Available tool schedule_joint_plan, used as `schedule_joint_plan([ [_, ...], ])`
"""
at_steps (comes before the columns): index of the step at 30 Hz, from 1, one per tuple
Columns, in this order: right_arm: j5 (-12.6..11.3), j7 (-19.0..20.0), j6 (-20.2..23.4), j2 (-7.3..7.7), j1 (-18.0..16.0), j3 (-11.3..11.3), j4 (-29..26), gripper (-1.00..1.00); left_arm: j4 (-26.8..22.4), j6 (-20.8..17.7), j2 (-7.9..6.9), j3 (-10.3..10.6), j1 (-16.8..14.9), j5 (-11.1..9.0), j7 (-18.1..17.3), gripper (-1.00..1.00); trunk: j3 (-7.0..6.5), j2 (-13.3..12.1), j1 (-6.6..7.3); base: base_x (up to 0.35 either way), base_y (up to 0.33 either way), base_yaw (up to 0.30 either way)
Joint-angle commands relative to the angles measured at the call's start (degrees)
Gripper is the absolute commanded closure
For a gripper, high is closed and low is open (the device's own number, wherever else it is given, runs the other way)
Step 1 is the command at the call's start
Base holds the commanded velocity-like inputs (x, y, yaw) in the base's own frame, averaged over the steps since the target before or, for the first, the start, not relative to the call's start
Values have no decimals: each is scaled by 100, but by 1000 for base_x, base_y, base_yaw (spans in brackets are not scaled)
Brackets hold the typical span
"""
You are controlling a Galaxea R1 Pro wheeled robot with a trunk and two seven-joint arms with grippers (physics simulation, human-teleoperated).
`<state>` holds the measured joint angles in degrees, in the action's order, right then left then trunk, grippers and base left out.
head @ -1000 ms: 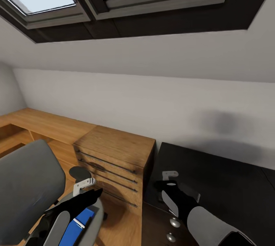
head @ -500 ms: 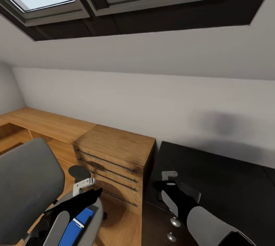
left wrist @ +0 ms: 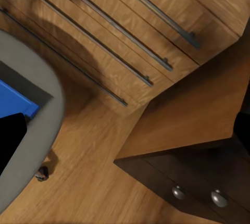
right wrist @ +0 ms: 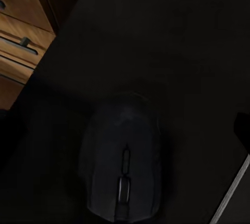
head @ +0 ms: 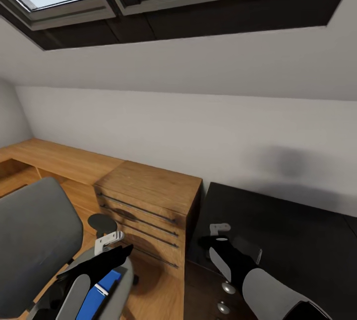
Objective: In the bedroom, organize the workspace by keeping the computer under the desk, ensuring the monitor is on the desk, placing the keyboard on the desk next to the monitor, placing the mouse on the desk next to the keyboard, moving the folder from the swivel chair onto the desk next to the mouse, stacking the notebook on top of the folder with the pen on top of the notebook, and positioning the swivel chair next to the desk.
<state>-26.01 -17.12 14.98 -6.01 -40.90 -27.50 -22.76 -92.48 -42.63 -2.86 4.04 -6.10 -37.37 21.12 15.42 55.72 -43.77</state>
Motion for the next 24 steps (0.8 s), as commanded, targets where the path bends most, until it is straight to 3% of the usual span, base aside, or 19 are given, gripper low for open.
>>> schedule_joint_plan([
  [1, -45, -48, 47, 4, -6, -48, -12, -100, -7, -9, -5, 10, -5, -60, 59, -100, 26, 48, -23, 0, 0, 0],
  [24, -53, -55, 120, -9, -6, -45, -6, -100, -7, -9, -4, 10, -5, -60, 63, -100, 439, 970, -529, 0, 0, 0],
])
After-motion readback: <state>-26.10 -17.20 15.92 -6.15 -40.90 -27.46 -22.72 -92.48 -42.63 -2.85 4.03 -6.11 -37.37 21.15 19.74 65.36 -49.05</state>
